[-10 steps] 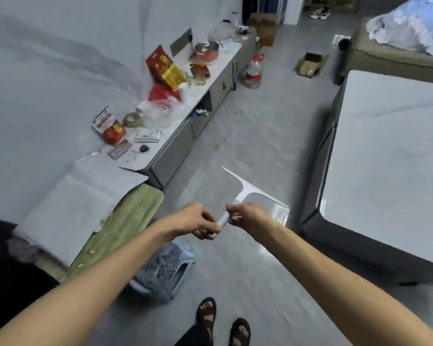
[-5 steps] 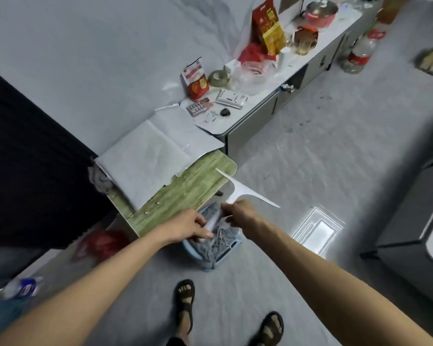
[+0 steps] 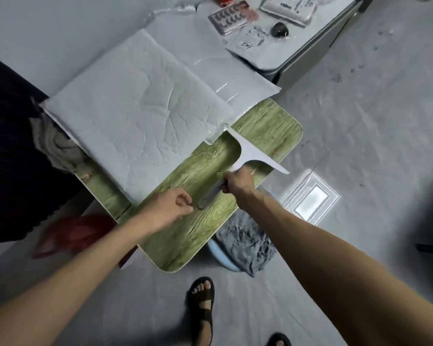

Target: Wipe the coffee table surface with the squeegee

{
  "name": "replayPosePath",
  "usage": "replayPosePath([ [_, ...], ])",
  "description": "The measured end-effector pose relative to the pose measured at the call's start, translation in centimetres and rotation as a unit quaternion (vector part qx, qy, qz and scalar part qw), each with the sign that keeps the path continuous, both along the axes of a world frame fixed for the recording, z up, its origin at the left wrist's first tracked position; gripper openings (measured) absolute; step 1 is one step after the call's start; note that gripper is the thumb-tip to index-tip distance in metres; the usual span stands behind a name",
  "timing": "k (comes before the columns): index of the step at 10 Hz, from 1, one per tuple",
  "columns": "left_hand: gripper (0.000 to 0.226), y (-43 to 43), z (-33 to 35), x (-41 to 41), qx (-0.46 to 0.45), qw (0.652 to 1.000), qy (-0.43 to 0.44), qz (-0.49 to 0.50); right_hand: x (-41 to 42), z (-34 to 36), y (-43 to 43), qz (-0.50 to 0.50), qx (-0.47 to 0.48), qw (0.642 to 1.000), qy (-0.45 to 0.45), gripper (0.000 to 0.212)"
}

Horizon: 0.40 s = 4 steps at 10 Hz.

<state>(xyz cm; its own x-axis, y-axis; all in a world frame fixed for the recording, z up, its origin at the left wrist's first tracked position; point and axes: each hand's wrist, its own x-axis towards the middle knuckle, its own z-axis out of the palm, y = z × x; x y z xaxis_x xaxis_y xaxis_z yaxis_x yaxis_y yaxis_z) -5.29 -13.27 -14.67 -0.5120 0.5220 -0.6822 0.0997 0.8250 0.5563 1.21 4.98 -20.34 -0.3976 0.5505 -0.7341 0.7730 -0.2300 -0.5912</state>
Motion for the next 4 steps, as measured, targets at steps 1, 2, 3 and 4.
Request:
replayPosePath([
  [1, 0.015, -0.7, -1.9, -0.4, -0.006, 1.000, -0.002, -0.005, -0.8, -1.9, -0.4, 0.004, 0.012, 1.000, 0.000, 0.024],
  [2, 0.015, -0.9, -3.7, -0.3, -0.014, 1.000, -0.020, -0.019, -1.1, -3.2, -0.9, 0.009, 0.021, 1.000, -0.009, 0.026],
  [3, 0.011, -0.4, -3.6, 0.0, -0.013, 0.999, -0.019, -0.040, -0.9, -2.9, -0.8, 0.011, 0.012, 1.000, 0.002, 0.025],
  [4, 0.013, 0.9, -2.0, 0.6, -0.021, 0.999, -0.011, -0.046, 0.7, -0.4, 0.0, 0.034, -0.038, 0.999, 0.017, 0.020],
])
